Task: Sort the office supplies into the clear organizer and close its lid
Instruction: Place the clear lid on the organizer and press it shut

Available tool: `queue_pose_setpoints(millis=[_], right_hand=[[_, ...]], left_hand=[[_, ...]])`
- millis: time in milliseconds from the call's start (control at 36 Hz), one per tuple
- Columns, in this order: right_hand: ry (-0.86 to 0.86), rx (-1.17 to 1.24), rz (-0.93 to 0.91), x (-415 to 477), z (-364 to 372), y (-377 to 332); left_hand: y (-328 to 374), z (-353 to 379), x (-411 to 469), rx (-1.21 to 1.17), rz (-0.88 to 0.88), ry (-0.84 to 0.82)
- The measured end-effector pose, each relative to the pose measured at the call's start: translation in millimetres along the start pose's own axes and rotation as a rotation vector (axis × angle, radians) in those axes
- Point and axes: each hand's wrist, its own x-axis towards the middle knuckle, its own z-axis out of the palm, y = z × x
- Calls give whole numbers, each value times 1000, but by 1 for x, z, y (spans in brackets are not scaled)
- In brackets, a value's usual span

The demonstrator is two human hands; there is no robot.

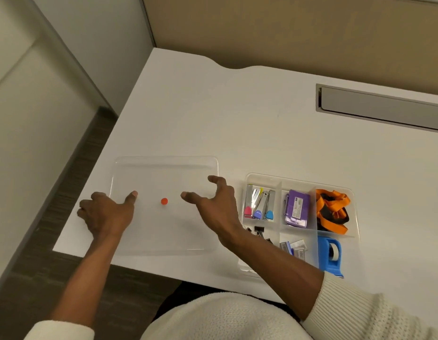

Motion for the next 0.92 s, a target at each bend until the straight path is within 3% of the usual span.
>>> queue_pose_setpoints(millis=[167, 306, 417, 694, 917], right_hand=[[130, -65, -205, -22, -47, -7], [309, -174, -286, -39, -108, 7], [410, -257, -235, -49, -160, 33], [542, -211, -116, -80, -261, 112], [477, -302, -167, -79, -277, 151]], left_hand=[[15, -8, -23, -56, 112, -9], [39, 9, -77, -126, 240, -112], [58, 30, -128, -156, 354, -215], [72, 81, -221, -78, 607, -417], [79, 98, -237, 85, 689, -335]])
